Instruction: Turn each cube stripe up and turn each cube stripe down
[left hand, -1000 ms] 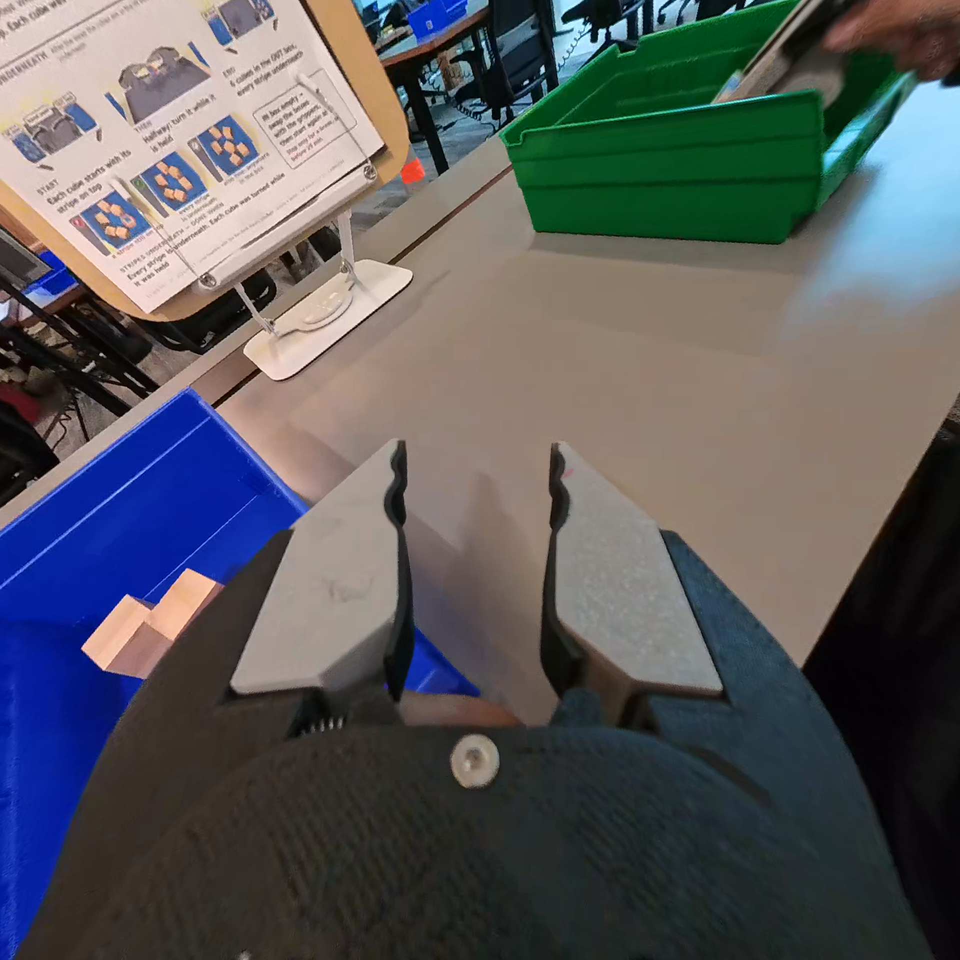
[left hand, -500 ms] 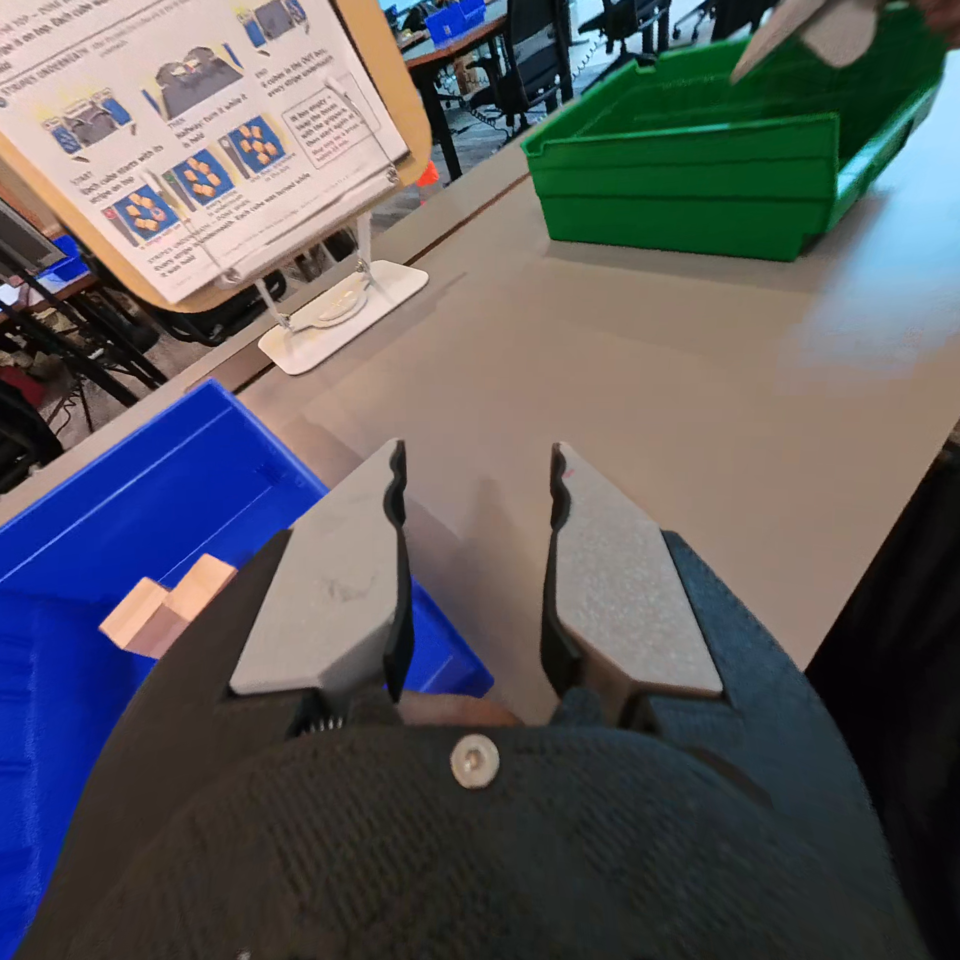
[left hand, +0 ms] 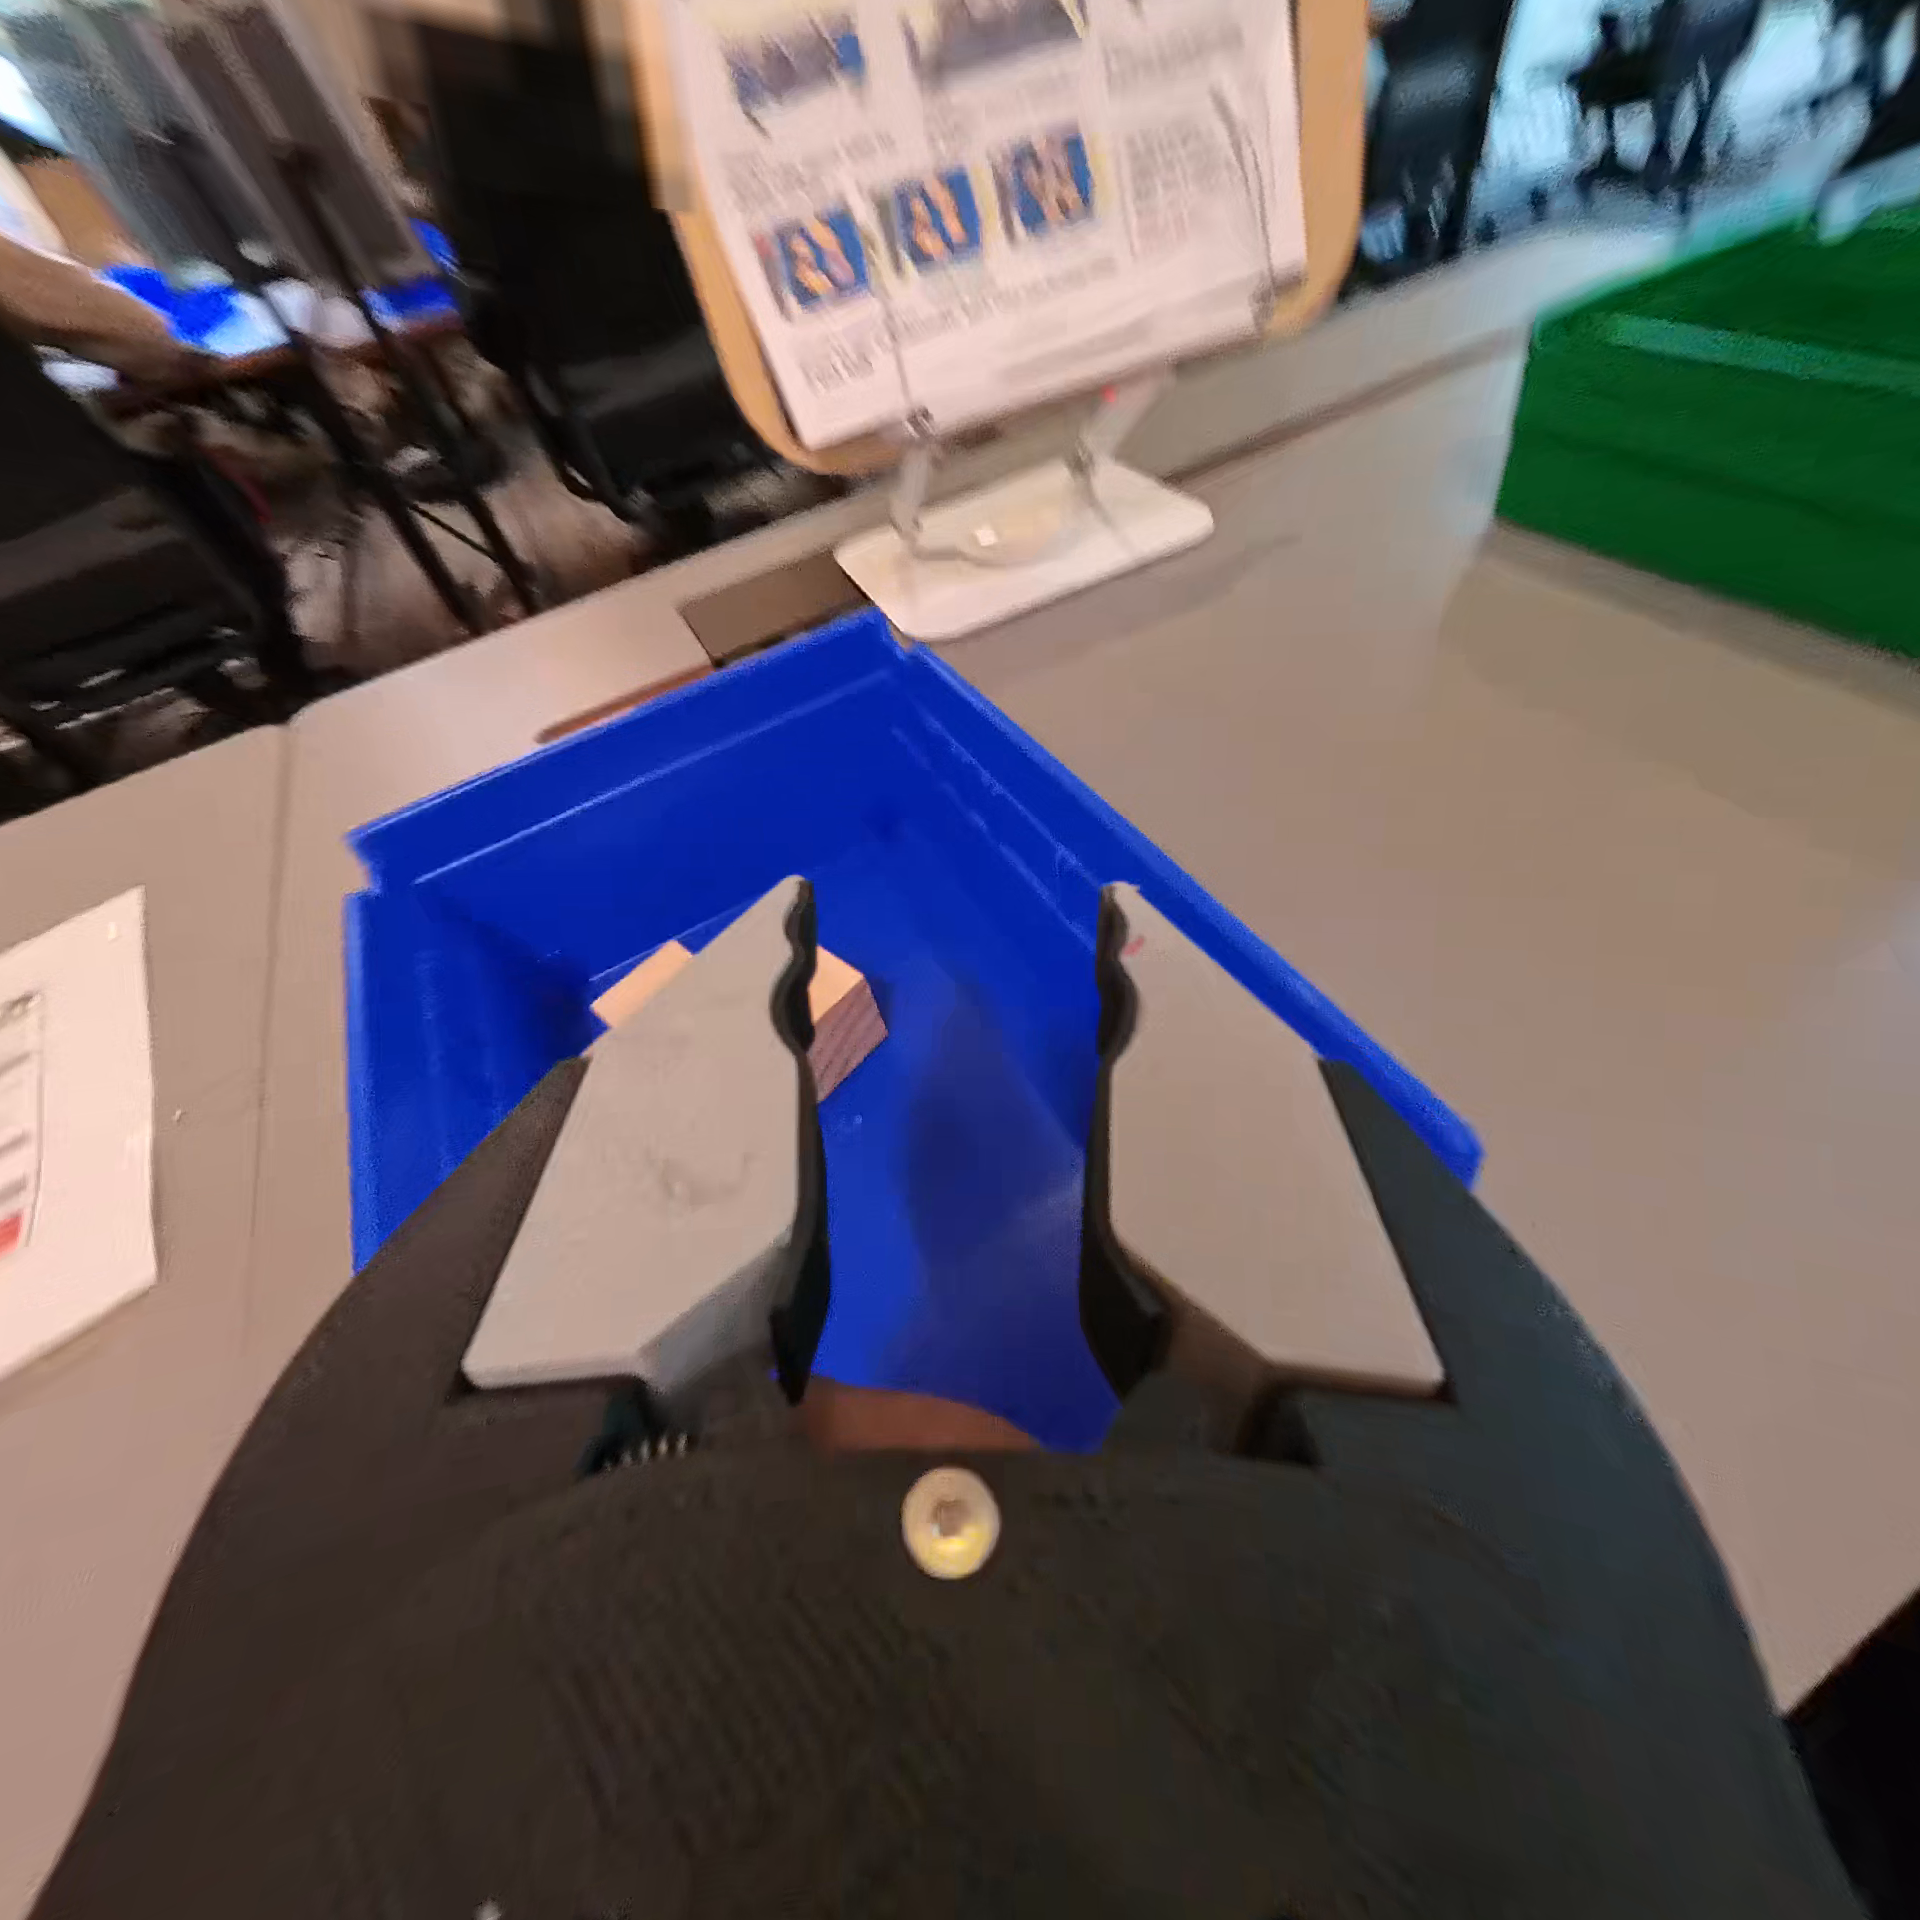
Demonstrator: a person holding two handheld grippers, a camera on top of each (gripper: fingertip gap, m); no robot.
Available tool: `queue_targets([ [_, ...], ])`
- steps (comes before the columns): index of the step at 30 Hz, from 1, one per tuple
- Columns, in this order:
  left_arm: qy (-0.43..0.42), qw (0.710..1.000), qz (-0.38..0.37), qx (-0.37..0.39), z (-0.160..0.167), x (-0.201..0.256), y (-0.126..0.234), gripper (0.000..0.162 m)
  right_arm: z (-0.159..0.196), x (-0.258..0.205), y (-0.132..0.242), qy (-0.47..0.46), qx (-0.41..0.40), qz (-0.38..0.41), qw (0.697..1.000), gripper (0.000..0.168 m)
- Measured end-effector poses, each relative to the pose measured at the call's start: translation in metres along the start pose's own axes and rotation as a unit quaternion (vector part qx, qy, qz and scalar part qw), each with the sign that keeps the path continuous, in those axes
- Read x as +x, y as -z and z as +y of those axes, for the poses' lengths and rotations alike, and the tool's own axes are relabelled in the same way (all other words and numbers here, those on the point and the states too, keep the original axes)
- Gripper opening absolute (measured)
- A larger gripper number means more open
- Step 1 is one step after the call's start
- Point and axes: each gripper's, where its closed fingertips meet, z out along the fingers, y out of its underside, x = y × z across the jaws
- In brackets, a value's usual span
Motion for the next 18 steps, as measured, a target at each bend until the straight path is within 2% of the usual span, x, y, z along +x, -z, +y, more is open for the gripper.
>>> queue_targets([
  [3,-0.109,0.989,0.068,-0.077,0.013,0.006,-0.034,0.057,-0.004,-0.007,0.004,0.004,0.009,-0.014,1.000,0.051],
  [6,-0.219,0.957,0.105,-0.156,0.032,-0.002,-0.063,0.057,-0.002,-0.010,0.005,0.008,0.006,-0.016,1.000,0.051],
  [8,-0.259,0.933,0.135,-0.211,0.048,-0.009,-0.076,0.060,0.000,-0.010,0.003,0.011,0.001,-0.017,1.000,0.051],
  [10,-0.280,0.910,0.177,-0.249,0.062,-0.010,-0.083,0.061,0.002,-0.011,0.000,0.015,-0.004,-0.017,1.000,0.050],
  [18,-0.293,0.852,0.177,-0.395,0.119,-0.048,-0.108,0.061,0.013,-0.019,-0.018,0.036,-0.033,-0.026,0.998,0.051],
])
